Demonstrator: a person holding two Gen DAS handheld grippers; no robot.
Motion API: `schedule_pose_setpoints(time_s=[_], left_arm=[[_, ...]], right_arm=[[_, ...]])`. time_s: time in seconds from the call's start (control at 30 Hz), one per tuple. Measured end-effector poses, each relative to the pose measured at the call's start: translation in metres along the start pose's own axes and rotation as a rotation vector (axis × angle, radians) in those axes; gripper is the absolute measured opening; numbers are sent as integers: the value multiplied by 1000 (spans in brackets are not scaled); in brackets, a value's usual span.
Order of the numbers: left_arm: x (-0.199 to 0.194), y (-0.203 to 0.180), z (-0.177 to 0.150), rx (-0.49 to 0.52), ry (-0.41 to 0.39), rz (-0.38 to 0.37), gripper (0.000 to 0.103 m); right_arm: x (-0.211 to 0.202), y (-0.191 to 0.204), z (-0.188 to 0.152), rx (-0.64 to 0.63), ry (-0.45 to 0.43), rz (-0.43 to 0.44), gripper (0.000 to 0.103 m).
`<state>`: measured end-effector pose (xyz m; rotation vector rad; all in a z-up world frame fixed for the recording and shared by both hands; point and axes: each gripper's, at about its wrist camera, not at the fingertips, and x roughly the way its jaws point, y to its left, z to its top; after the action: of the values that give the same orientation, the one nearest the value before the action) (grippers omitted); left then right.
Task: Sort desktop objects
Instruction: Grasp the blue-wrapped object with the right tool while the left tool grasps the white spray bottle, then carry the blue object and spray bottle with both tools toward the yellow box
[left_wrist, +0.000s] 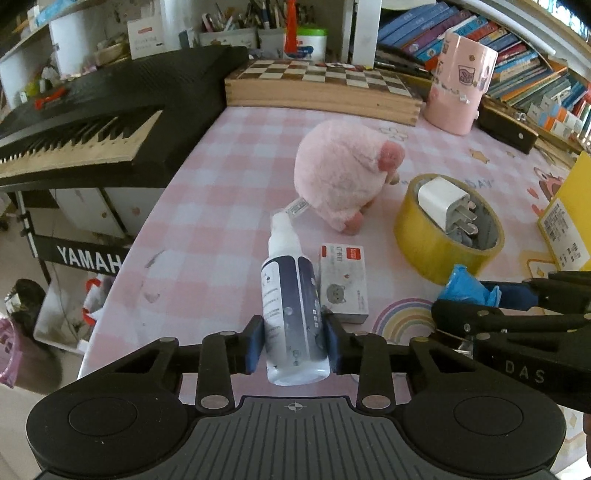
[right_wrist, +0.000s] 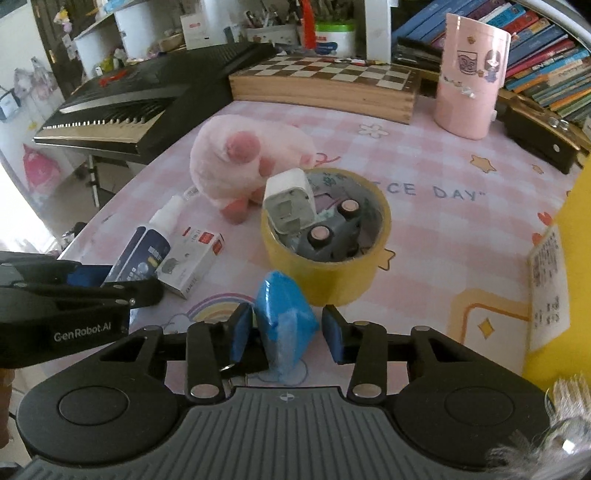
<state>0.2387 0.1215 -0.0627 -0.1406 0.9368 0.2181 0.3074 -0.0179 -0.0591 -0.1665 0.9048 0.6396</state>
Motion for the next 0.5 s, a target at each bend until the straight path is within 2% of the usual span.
schedule_pose_setpoints(time_s=[0.07, 0.27, 0.5], left_arm=[[0, 0, 0, 0, -2, -1, 32], [-3, 5, -1, -23, -8, -4, 31], [-29, 14, -2, -45, -62, -37, 30]], right_arm=[[2, 2, 1, -17, -5, -11, 26], [-5, 0, -2, -20, -29, -27, 25], [-34, -5, -6, 23, -98, -79, 25]])
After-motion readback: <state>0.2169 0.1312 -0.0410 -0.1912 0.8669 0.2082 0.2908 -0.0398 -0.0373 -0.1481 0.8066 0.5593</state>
